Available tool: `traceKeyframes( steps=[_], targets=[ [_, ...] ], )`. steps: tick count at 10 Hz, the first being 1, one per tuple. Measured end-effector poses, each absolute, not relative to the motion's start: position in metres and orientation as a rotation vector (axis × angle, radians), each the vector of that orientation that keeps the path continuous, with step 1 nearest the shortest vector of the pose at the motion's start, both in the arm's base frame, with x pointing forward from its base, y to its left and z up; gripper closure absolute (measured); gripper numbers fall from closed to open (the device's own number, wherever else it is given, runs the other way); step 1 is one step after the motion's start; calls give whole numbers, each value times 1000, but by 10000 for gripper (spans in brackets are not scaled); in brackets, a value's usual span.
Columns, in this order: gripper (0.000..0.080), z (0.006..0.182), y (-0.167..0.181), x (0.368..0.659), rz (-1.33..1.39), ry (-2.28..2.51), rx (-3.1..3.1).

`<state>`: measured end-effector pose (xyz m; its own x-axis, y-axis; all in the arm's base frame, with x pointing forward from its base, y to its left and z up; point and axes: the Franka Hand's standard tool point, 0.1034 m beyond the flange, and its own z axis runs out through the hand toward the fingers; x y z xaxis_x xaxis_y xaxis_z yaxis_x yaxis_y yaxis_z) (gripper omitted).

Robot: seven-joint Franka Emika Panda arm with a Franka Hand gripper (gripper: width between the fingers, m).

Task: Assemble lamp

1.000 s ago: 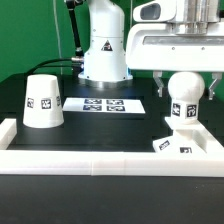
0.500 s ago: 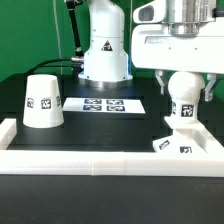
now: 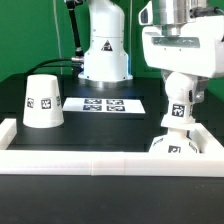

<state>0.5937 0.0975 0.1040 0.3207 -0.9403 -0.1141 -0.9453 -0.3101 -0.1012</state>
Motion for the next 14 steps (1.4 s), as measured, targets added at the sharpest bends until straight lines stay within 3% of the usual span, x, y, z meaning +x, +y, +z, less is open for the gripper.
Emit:
traceKeyframes(
  steps=[2,4,6,9,11,14],
  targets=[
    [223,105,98,594,60,1835,-2357],
    [114,104,99,594,59,1818,-2370],
    [104,105,100,594,56,1799,-2385],
    [101,123,124,558,47,1627,-2525],
    [101,125,127,532,32,1522,-2595],
    [101,123,127,529,40,1522,-2595]
  ],
)
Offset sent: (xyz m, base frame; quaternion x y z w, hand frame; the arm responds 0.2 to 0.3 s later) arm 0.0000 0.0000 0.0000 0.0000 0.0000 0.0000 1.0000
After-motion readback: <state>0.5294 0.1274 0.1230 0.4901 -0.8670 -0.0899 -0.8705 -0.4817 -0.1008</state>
